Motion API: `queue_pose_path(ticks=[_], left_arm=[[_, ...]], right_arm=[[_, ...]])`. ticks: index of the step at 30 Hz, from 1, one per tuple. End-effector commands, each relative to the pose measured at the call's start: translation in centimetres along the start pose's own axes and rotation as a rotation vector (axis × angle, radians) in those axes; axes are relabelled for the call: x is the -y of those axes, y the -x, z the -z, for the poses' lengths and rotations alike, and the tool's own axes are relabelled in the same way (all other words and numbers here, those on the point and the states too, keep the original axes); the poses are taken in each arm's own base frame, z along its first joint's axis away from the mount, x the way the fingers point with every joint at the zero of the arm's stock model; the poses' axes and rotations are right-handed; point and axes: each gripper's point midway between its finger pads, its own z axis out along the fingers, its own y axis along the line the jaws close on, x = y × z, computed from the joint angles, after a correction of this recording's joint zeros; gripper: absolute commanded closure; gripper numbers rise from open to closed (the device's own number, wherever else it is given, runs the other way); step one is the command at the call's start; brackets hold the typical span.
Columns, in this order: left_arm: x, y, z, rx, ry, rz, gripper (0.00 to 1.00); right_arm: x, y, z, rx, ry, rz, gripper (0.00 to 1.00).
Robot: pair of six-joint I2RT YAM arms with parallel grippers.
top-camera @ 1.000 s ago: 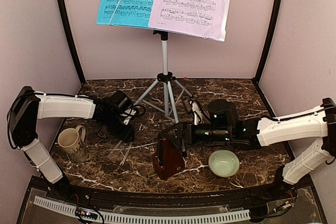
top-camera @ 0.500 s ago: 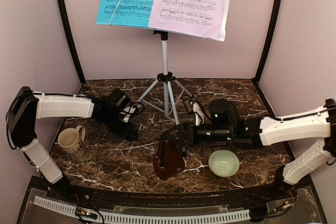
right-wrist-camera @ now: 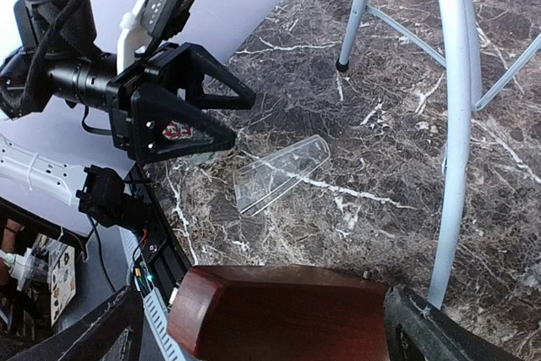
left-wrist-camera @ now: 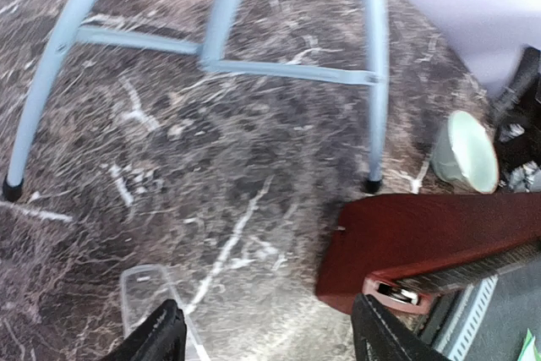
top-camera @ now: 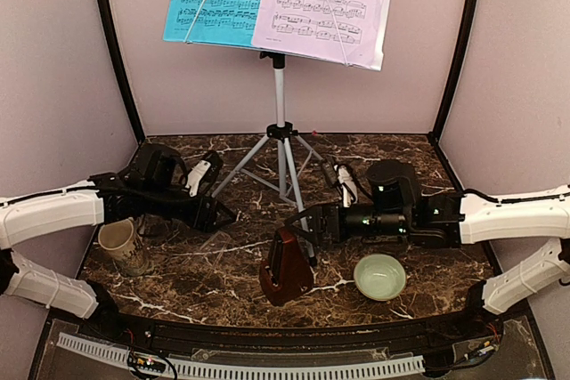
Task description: Set up the instrument practice props
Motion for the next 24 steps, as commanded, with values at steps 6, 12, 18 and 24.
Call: queue_pose_path(ticks=[6, 12, 18, 24], left_arm=[[5.3, -0.2, 1.6, 0.197, -0.176, -0.134, 0.39], [4.7, -0.7, 0.7, 0.183, -0.160, -0.111, 0.43], [4.6, -0.8, 0.3, 0.174, -0.154, -0.105, 0.44], [4.5, -0.4, 0.8, 0.198, -0.140, -0.112, 0.45]], right_arm=[[1.4, -2.3, 1.6, -0.033, -0.073, -0.015, 0.16], [4.4, -8.4, 1.3, -0.137, -0.179, -0.046, 0.39], [6.1, -12.6, -0.9, -0.226, -0.242, -0.058, 0.64], [6.1, -12.4, -2.9, -0.216, -0.277, -0.071, 0.80]])
